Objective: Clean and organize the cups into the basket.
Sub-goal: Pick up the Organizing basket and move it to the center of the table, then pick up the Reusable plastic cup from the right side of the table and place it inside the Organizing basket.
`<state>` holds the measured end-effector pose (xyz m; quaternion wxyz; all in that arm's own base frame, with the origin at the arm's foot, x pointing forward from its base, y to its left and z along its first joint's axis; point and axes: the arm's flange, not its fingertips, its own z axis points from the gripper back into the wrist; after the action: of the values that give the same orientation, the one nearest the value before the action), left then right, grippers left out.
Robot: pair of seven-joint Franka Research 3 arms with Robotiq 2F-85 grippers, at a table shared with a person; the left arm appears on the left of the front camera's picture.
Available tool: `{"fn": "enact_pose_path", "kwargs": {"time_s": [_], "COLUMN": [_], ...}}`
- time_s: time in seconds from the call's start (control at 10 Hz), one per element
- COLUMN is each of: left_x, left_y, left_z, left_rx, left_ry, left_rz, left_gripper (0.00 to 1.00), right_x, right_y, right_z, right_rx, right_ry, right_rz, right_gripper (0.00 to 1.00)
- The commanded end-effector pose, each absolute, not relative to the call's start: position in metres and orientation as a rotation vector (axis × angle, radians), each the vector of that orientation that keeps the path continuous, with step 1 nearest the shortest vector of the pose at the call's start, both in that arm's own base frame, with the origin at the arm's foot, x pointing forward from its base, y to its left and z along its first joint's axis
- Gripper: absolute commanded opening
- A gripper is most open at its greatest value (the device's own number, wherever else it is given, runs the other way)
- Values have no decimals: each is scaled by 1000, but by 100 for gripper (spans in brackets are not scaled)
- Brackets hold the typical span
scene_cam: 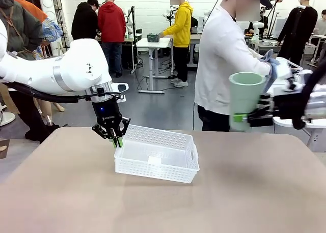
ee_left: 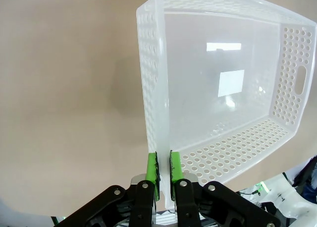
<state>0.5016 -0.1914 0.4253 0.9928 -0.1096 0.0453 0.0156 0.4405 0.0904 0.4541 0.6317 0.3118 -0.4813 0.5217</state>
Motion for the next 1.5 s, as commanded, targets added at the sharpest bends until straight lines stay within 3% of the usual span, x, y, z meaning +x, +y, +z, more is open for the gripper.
{"fn": "enact_pose_path", "kwargs": {"time_s": [0.0, 0.8, 1.1, 1.4], "left_x": [501, 501, 501, 501], "left_y": [-192, -192, -192, -192], "left_z": [426, 426, 426, 426], "left_rx": [-220, -220, -220, -220], "left_ry": [80, 80, 80, 80], "left_rz": [36, 36, 36, 36], "left_gripper": [0, 0, 0, 0], "right_x": [470, 483, 497, 505], "right_y": [143, 284, 318, 331], "right_z": [459, 444, 411, 388], "right_rx": [638, 391, 336, 341], "right_ry": [-967, -589, -391, -315], "right_rz": [1281, 1448, 1451, 1462], "right_gripper": [80, 80, 80, 80]}}
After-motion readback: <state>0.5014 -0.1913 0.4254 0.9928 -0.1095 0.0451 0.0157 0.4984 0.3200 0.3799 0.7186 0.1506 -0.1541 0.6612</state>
